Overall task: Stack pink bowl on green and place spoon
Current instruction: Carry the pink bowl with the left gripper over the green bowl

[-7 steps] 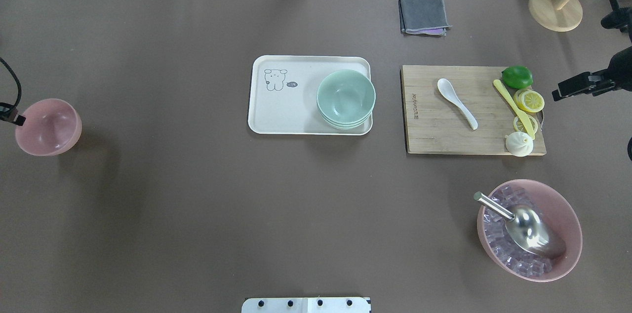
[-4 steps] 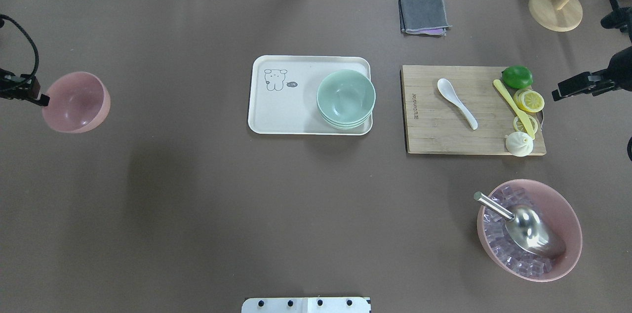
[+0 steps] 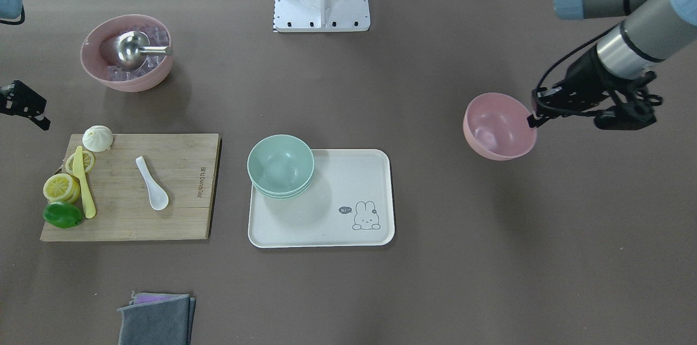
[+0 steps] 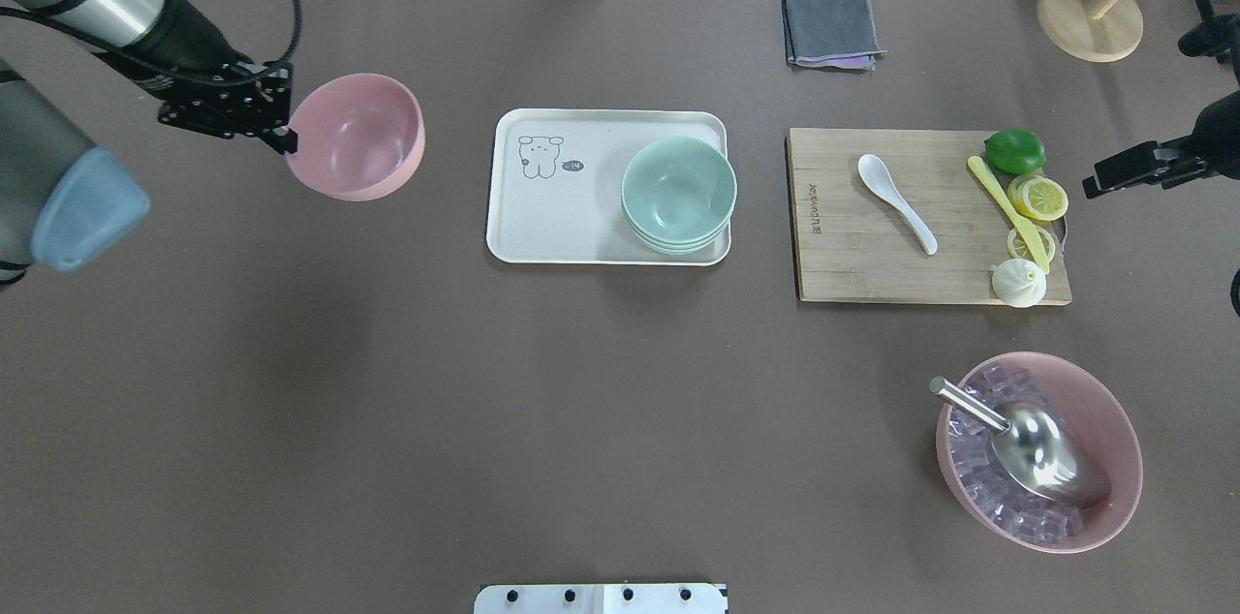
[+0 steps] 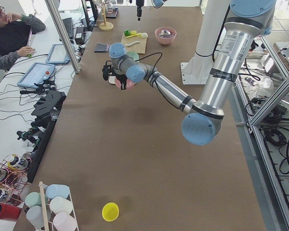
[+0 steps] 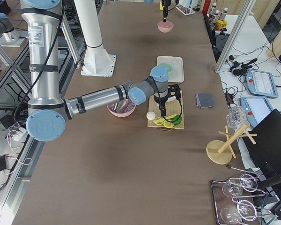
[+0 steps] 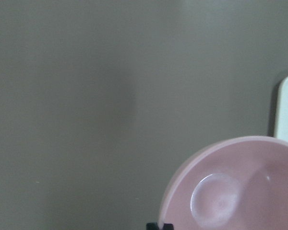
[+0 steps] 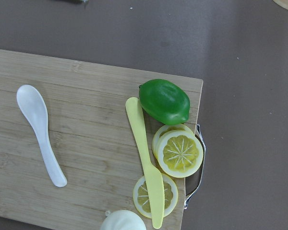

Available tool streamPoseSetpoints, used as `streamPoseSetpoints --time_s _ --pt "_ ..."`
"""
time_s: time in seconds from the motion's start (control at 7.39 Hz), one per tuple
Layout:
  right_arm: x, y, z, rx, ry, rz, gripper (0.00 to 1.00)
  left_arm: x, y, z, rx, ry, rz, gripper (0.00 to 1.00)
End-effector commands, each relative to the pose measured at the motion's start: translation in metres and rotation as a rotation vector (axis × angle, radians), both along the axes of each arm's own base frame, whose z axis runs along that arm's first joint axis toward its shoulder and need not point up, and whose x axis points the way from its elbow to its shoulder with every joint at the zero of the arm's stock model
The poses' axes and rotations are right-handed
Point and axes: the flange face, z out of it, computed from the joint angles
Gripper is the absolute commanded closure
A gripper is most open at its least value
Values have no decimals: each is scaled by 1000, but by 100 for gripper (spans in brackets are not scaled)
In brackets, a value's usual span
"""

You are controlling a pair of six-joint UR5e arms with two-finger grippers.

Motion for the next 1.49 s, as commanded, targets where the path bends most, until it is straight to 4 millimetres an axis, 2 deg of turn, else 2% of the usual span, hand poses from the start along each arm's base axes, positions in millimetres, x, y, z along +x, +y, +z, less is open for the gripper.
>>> streamPoseSetpoints --time_s 0.0,0.14,0.41,0.54,0.81,0.95,1.22,1.35 --pt "0 0 0 1 0 -1 0 65 9 -70 -57 17 -15 100" --pt "0 0 -1 1 0 0 0 85 1 -95 -72 14 -44 100" --pt "0 0 0 0 0 0 0 127 -1 -118 -93 -11 -74 100" --pt "0 0 0 0 0 0 0 154 2 -122 -101 -32 -76 100" --pt "0 -1 1 -1 1 -1 0 213 -1 -159 -137 -53 -96 100" --pt "-1 0 1 -2 1 -2 0 231 -6 -159 -139 -52 -91 100" --pt "-1 -1 2 -5 2 -2 0 267 1 -150 -99 -45 -121 100" --pt "-1 -1 2 -3 1 -2 0 269 0 -149 -100 -48 -123 100"
